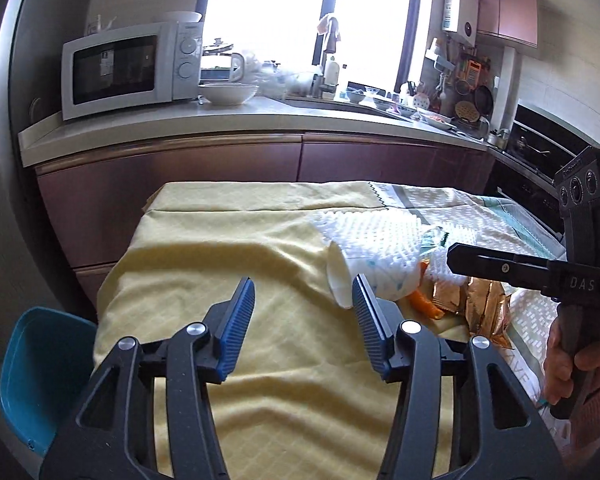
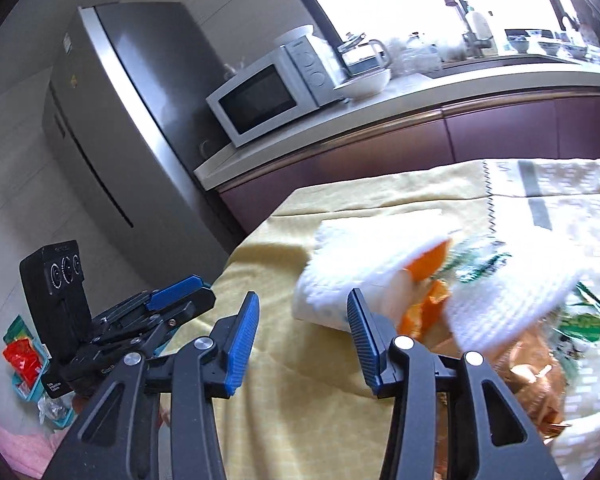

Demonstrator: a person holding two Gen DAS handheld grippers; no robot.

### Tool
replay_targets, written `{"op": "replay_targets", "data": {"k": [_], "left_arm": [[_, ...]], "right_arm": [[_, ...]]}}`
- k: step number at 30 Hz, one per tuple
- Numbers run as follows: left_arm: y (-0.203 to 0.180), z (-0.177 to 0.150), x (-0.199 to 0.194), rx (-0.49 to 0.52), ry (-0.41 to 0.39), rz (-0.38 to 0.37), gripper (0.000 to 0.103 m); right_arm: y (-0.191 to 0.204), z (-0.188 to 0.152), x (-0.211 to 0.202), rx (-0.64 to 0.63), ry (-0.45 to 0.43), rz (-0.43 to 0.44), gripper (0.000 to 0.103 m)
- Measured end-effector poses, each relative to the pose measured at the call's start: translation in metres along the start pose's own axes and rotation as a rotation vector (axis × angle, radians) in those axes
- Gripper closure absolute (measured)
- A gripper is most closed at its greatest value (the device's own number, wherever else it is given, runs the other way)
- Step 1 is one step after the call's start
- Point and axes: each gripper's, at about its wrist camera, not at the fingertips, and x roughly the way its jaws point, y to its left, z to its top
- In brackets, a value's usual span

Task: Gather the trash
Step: 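Return both tools to the trash pile on the table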

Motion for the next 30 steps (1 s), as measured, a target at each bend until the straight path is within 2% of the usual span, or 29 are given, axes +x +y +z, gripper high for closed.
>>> {"op": "replay_targets", "data": {"k": [7,12,20,25,30], "left_arm": [[-0.035,0.011,0.022,0.068,0.008,-0.033,0.043],[-0.051,0.016,0.038,0.113,0.019,-0.035,0.039],[-0.075,0.022,0.065,0.224,0.035,0.008,0.039],[-0.079,0.022,0.081,0.242,0.072,0.013,0.045],[-0.078,0.02,0.092,0.244,0.107,0.016,0.057]], "right_arm": [[-0.058,-0.006,-0.033,0.092,-0.062,-0.093,0.055],[-0.081,-0.004,-0.042,0.121,-0.091,-0.142,0.051],[-0.118,0.005,-0.042,0.17,-0.093,-0.218,0.048],[-0.131,0.007,-0.031,0.21,-0.058,-0.189,0.048],[-0.138,0.009,-0.018,0.246,-0.028,-0.159,0.048]]}}
